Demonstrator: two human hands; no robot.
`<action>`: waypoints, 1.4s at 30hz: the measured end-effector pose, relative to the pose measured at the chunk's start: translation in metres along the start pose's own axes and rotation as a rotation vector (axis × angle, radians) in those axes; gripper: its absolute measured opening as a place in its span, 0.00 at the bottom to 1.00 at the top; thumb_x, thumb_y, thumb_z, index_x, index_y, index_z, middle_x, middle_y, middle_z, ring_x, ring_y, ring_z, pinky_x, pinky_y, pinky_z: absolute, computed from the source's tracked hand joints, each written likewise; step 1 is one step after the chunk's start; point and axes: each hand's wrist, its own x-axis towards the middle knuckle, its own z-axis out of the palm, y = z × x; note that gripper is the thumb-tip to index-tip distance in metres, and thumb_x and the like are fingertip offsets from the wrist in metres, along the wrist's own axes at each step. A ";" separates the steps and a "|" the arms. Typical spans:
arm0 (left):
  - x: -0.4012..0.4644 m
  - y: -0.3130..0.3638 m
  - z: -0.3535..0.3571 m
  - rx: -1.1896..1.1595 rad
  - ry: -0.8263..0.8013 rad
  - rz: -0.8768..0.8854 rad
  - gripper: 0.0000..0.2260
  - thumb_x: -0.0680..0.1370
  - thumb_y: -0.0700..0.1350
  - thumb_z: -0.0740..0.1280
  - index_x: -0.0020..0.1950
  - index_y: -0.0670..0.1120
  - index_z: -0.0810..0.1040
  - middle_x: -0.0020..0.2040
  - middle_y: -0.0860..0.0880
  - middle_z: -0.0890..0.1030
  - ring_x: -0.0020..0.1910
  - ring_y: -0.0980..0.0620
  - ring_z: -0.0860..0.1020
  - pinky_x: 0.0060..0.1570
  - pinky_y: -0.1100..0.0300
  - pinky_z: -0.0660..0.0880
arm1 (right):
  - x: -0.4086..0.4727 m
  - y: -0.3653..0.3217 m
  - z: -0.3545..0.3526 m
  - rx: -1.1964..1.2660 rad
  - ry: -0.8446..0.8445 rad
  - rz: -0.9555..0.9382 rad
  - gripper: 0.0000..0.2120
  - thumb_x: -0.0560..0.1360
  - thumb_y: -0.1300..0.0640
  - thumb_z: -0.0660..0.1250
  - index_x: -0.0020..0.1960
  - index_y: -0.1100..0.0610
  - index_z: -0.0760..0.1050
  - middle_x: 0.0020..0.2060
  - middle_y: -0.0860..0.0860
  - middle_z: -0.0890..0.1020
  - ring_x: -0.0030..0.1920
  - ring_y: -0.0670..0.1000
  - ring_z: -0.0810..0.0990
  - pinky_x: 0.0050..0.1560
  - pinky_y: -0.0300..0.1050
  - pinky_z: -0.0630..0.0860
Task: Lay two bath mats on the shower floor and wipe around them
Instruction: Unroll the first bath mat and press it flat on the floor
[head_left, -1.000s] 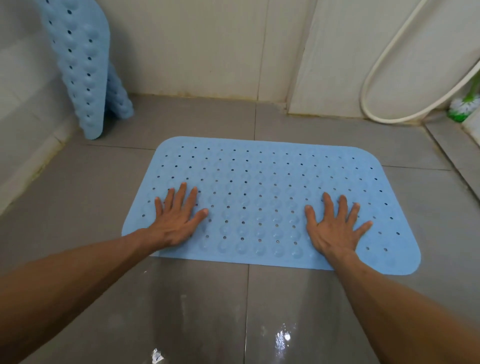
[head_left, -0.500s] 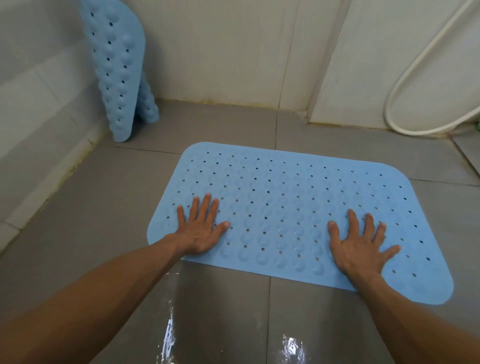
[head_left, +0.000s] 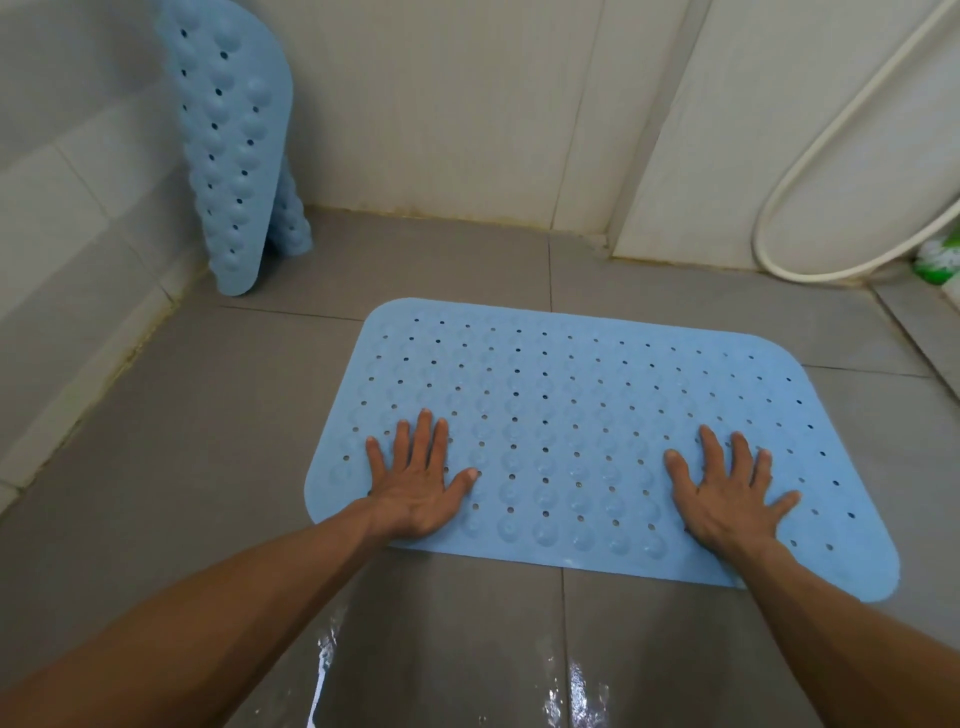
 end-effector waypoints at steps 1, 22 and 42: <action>0.000 0.000 0.000 -0.008 0.005 -0.001 0.35 0.78 0.68 0.40 0.75 0.51 0.27 0.74 0.51 0.25 0.74 0.46 0.27 0.70 0.37 0.28 | 0.000 -0.003 -0.001 -0.005 0.004 0.008 0.36 0.76 0.28 0.40 0.79 0.41 0.41 0.80 0.49 0.40 0.79 0.57 0.37 0.74 0.70 0.36; 0.151 0.036 -0.044 -0.031 0.678 0.001 0.28 0.82 0.57 0.47 0.76 0.40 0.60 0.76 0.37 0.60 0.76 0.39 0.56 0.76 0.43 0.46 | 0.056 -0.238 0.028 0.268 0.348 -0.437 0.27 0.81 0.43 0.47 0.76 0.53 0.61 0.79 0.55 0.57 0.80 0.54 0.50 0.79 0.56 0.44; 0.161 0.040 -0.061 0.077 0.493 -0.107 0.31 0.82 0.58 0.48 0.79 0.41 0.48 0.79 0.37 0.46 0.78 0.38 0.44 0.74 0.37 0.45 | 0.064 -0.248 0.012 0.101 0.209 -0.345 0.29 0.80 0.43 0.54 0.76 0.57 0.62 0.79 0.57 0.57 0.80 0.55 0.52 0.77 0.63 0.47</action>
